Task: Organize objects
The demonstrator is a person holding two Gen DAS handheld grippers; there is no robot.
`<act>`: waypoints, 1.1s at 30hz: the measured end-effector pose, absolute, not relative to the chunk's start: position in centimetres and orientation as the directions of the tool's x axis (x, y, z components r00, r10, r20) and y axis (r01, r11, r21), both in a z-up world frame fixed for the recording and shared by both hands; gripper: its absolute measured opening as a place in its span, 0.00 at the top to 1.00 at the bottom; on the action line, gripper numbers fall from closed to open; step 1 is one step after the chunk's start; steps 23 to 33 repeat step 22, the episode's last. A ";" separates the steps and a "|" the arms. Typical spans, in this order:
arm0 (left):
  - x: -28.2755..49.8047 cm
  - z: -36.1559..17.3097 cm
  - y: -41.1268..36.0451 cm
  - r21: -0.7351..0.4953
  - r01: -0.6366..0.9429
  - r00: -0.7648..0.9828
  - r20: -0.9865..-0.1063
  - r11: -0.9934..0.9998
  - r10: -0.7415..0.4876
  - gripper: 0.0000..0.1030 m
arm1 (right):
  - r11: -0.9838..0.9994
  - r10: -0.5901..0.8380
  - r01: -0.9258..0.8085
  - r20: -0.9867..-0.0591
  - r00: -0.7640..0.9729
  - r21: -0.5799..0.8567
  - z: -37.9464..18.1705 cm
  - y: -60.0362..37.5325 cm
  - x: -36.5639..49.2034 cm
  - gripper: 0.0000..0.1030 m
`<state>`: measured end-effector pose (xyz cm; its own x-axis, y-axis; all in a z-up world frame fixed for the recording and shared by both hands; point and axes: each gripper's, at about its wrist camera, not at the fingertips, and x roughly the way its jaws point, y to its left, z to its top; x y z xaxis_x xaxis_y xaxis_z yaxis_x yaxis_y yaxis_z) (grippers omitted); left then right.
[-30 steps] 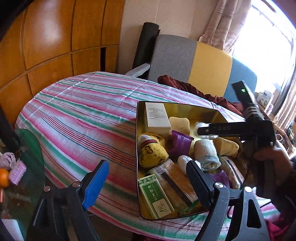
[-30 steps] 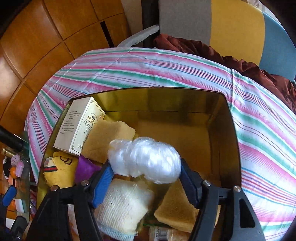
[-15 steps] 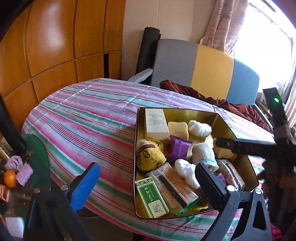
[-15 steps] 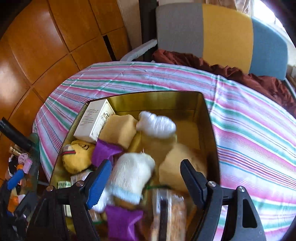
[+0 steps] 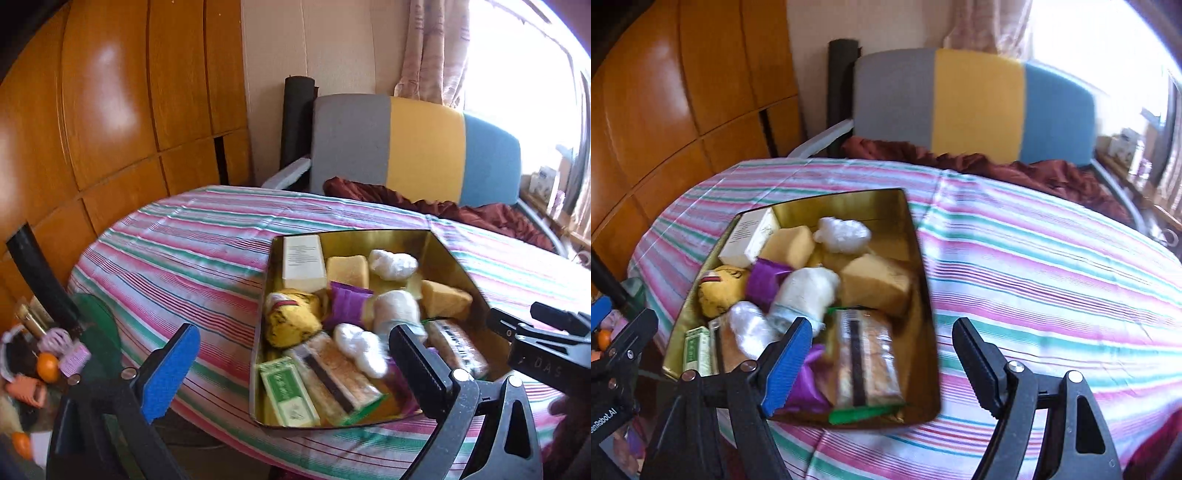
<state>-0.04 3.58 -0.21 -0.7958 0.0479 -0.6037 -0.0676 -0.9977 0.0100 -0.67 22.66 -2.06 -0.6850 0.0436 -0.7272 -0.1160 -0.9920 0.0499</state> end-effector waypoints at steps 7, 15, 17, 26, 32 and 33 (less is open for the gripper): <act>0.3 -0.1 4.1 -0.019 -0.059 -0.789 -0.612 -0.998 0.059 0.00 | -0.985 0.122 -0.174 -0.689 -0.714 0.007 -1.6 23.7 0.5 0.23; 0.1 -0.4 3.7 -0.056 -0.054 -0.772 -0.631 -0.997 0.077 0.00 | -0.989 0.110 -0.148 -0.697 -0.709 -0.005 -2.0 23.1 0.5 0.23; 0.2 -0.5 3.6 -0.061 -0.047 -0.775 -0.627 -0.997 0.075 0.00 | -0.989 0.110 -0.146 -0.698 -0.707 -0.009 -2.1 22.9 0.4 0.23; 0.1 -0.6 3.4 -0.066 -0.050 -0.773 -0.629 -0.997 0.081 0.00 | -0.991 0.104 -0.129 -0.703 -0.704 -0.017 -2.3 22.3 0.4 0.23; 0.1 -0.6 3.4 -0.066 -0.050 -0.773 -0.629 -0.997 0.081 0.00 | -0.991 0.104 -0.129 -0.703 -0.704 -0.017 -2.3 22.3 0.4 0.23; 0.1 -0.6 3.4 -0.066 -0.050 -0.773 -0.629 -0.997 0.081 0.00 | -0.991 0.104 -0.129 -0.703 -0.704 -0.017 -2.3 22.3 0.4 0.23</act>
